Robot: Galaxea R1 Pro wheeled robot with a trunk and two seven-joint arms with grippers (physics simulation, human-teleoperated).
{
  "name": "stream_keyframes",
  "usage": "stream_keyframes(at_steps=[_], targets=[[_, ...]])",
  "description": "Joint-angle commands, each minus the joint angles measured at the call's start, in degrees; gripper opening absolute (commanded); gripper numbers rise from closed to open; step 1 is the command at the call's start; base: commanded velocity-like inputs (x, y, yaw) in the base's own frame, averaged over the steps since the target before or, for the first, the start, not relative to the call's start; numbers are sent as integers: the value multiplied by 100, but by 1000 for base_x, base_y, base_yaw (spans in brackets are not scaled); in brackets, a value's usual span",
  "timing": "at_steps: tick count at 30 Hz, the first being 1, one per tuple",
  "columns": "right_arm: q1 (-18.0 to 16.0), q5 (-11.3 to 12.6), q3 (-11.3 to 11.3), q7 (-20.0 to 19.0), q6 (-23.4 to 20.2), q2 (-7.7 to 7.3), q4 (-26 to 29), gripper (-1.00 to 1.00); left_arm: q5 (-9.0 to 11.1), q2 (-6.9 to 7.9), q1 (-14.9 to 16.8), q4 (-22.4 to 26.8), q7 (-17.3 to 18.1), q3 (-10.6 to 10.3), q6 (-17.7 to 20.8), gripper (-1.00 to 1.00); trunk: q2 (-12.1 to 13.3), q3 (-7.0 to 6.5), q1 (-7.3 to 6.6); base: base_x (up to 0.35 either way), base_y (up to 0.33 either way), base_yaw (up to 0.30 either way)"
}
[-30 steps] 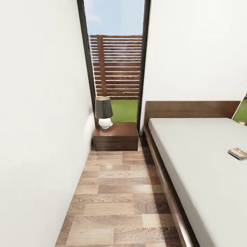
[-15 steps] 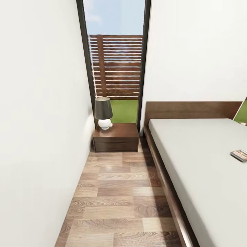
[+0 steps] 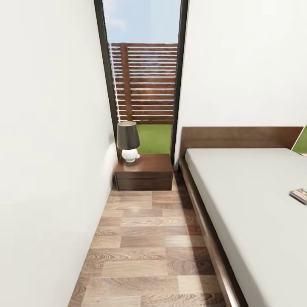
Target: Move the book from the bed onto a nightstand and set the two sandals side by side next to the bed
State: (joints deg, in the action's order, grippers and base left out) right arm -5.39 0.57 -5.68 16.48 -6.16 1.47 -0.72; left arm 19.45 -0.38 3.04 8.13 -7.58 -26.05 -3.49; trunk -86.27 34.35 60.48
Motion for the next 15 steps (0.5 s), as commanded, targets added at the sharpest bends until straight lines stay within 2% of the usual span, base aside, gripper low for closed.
stream_keyframes(at_steps=[1, 15], targets=[[-6, 5, -47, 20, -26, 2, -7, 100, 50, 0, 4, -4, -24, -50, -20, 100, -2, 5, 0, 91, 0, 0], [-6, 5, -49, 21, -26, 2, -7, 100, 50, -1, 4, -4, -24, -50, -20, 100, -2, 5, 0, 91, 0, 0]])
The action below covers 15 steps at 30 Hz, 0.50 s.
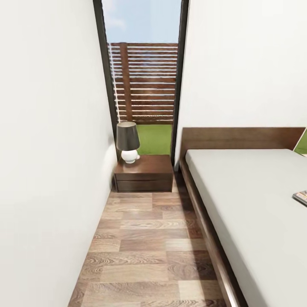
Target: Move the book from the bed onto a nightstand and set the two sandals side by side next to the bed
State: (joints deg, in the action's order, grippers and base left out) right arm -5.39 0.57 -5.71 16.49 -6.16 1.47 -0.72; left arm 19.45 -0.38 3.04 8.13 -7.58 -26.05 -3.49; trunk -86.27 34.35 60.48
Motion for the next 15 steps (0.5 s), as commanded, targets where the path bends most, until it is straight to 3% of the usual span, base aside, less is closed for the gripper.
stream_keyframes(at_steps=[1, 15], targets=[[-6, 5, -46, 19, -26, 2, -7, 100, 50, 1, 4, -4, -24, -50, -20, 100, -2, 5, 0, 91, 0, 0], [-6, 5, -49, 21, -26, 8, -7, 100, 50, -1, 4, -4, -24, -50, -20, 100, -2, 5, 0, 91, 0, 0]])
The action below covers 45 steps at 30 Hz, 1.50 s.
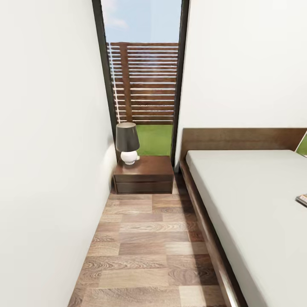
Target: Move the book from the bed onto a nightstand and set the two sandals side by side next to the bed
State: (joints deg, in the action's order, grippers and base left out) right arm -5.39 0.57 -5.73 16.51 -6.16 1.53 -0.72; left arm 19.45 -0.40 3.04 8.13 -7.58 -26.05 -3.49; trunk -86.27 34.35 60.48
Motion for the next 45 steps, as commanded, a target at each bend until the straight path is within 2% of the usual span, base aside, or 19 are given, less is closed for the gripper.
stream_keyframes(at_steps=[1, 45], targets=[[-6, 5, -46, 19, -26, 3, -7, 100, 50, 1, 4, -4, -24, -50, -19, 100, -2, 5, 0, 91, 0, 0], [-6, 5, -46, 19, -26, 15, -7, 100, 57, -4, 4, -4, -24, -50, -12, 100, -2, 5, 0, 92, 0, 0]])
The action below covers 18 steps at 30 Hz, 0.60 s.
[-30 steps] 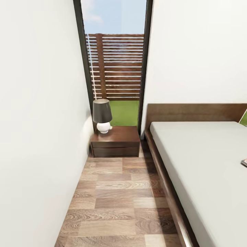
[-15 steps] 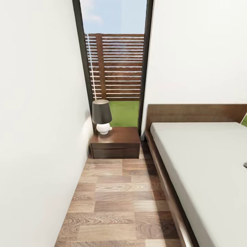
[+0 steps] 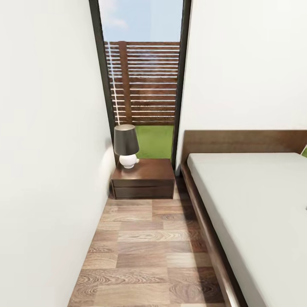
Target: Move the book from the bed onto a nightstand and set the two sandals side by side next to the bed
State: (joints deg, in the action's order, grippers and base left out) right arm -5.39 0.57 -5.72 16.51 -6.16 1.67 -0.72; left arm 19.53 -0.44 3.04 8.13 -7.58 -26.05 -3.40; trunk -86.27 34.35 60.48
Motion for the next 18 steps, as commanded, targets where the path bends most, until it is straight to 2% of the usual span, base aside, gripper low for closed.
stream_keyframes(at_steps=[1, 18], targets=[[-6, 5, -48, 19, -26, 2, -7, 100, 50, 0, 4, -4, -24, -50, -20, 100, -2, 5, 0, 92, 0, 0], [-6, 5, -44, 19, -26, -15, -7, 100, 47, 0, 4, -4, -24, -50, -23, 100, -2, 5, 0, 92, 0, 0]])
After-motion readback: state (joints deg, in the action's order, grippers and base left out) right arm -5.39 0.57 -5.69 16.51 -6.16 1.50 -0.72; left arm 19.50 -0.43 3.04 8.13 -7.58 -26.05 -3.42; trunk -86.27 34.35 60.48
